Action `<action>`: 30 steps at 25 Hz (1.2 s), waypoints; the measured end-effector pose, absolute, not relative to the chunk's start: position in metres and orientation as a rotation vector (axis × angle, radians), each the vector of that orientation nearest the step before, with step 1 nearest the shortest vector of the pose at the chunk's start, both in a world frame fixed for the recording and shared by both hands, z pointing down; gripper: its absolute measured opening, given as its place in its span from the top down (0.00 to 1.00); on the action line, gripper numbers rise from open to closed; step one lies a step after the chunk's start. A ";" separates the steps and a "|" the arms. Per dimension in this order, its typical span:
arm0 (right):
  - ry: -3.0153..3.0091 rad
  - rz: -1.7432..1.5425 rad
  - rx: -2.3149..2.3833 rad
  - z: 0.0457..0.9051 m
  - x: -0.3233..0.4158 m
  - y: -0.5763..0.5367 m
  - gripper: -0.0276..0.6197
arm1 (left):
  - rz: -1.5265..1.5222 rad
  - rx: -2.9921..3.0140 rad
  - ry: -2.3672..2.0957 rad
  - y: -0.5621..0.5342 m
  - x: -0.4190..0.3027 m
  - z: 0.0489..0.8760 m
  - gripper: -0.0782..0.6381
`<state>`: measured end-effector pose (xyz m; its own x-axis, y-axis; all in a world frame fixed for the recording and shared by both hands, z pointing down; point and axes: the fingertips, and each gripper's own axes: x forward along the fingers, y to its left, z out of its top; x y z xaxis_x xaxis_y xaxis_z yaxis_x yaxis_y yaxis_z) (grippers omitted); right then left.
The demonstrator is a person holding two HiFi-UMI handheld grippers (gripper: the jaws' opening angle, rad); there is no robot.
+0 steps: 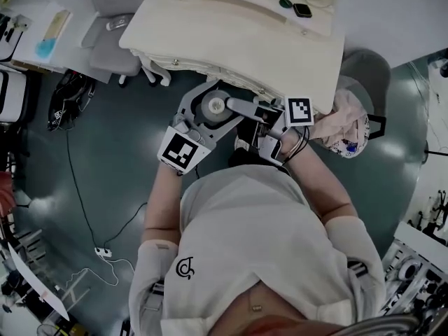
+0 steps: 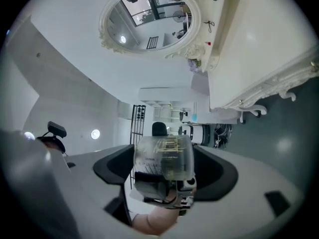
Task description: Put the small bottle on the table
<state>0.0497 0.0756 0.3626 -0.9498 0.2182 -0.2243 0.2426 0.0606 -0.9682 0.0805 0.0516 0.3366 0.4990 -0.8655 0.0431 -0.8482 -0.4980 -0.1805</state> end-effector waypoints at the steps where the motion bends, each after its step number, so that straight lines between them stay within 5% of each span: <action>1: 2.279 -2.082 0.499 0.363 0.047 0.060 0.41 | -0.196 -2.596 1.499 0.036 0.077 0.337 0.41; 30: 2.104 -2.013 0.048 0.410 -0.079 -0.182 0.39 | -0.240 -2.898 1.038 -0.196 -0.042 0.388 0.41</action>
